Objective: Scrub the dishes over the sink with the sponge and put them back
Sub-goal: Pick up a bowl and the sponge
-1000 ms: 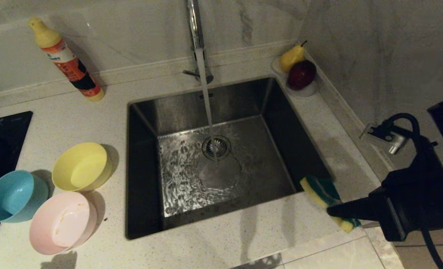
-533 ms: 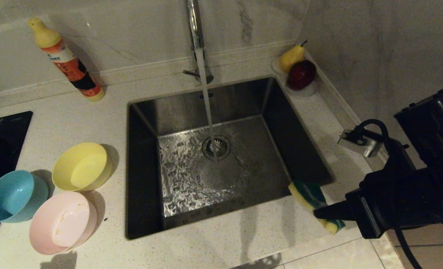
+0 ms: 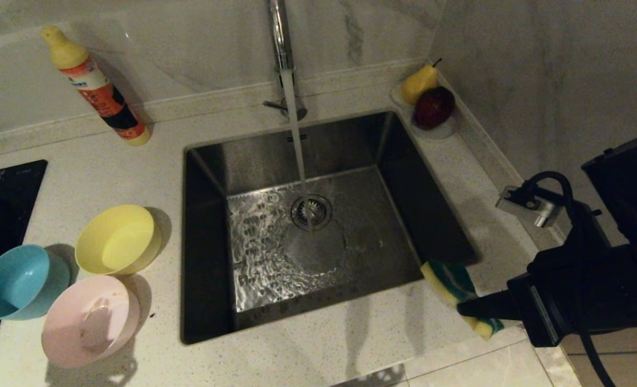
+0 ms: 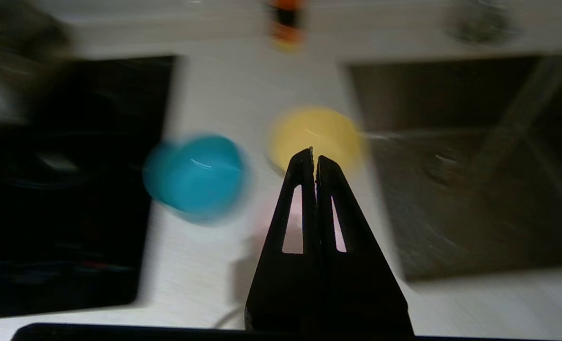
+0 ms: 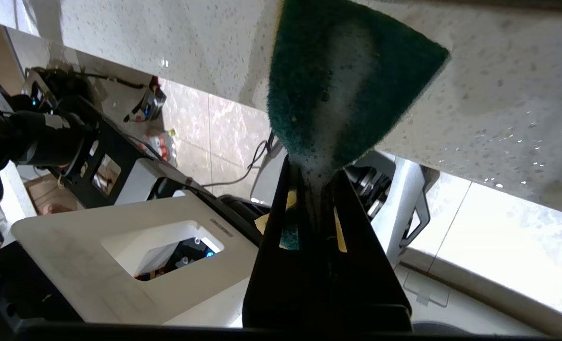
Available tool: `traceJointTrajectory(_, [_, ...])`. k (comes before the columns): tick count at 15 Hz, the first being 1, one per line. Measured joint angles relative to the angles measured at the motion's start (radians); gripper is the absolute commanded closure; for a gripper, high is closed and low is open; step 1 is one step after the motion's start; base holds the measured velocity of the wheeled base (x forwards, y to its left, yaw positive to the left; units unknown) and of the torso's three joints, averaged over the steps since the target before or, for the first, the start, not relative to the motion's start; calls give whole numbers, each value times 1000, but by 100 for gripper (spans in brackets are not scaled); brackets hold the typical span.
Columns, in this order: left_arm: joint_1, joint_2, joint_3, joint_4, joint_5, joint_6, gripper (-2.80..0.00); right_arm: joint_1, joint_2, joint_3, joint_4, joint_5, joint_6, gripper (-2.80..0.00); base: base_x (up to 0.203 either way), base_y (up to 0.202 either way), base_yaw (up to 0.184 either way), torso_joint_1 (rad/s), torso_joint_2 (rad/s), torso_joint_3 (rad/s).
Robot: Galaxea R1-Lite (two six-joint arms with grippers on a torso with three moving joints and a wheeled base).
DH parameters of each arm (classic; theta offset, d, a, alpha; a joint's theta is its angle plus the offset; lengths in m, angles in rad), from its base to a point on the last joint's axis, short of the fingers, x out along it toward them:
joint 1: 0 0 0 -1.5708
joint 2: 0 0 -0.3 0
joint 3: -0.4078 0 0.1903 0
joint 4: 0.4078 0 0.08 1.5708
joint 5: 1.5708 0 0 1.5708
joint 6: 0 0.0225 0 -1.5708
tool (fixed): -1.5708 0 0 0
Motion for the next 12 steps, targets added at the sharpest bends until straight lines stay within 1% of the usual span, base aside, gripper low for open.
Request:
traceJointTrajectory(2, [3,129,-112,15,98,40,0,-3,-14,-2,-2,-3,-2,0,0,0,0,0,0,0])
traceJointTrajectory(3, [4,205,-159,18,132,50,0,-4,-20,-6,-2,-4,-2,0,0,0,0,0,0,0])
traceJointTrajectory(7, [10,566,-373,20,281,53,0,-4,-22,-5,-1,-3,-2,0,0,0,0,0,0,0])
traceJointTrajectory(10, [45,829,-562,30,346,25,0,-4,-16,-10,-2,-3,-2,0,0,0,0,0,0,0])
traceJointTrajectory(12, [112,969,-639,42,354,-4,0,-4,-13,-13,-4,-3,-2,0,0,0,0,0,0,0])
